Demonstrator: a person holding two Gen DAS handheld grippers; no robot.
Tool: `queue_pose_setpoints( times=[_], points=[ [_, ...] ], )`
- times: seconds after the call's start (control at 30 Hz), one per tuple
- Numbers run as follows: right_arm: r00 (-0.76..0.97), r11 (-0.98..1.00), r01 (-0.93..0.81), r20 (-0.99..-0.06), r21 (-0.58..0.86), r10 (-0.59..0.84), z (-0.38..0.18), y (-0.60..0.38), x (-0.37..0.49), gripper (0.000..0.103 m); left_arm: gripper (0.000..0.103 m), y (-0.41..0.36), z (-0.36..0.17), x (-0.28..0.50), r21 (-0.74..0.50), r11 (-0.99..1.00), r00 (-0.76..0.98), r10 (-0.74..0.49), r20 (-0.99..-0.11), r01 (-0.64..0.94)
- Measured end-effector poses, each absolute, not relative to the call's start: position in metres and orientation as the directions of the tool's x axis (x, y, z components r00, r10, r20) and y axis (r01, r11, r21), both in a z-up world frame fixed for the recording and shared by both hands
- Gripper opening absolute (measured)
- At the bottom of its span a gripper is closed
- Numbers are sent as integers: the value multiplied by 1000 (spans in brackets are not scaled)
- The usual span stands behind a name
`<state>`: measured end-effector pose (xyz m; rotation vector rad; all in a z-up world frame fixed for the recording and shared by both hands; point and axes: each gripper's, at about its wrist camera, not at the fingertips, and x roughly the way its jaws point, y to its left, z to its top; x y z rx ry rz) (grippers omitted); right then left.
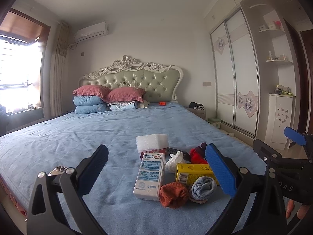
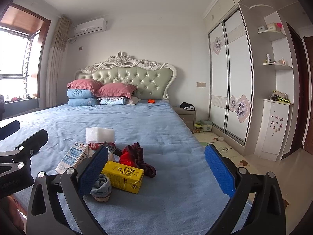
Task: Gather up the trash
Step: 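Approach the items on the bed with both grippers open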
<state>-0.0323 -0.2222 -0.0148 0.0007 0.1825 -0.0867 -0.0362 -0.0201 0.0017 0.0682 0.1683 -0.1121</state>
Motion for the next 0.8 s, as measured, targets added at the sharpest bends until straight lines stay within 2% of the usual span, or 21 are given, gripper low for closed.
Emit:
queue_pose_setpoints(
  times=[0.8],
  points=[
    [975,996,81,-208,-20,-84,-18,-215,-27,95,99,-16,-5,-30,58,993,978,-88,-191,100]
  ],
)
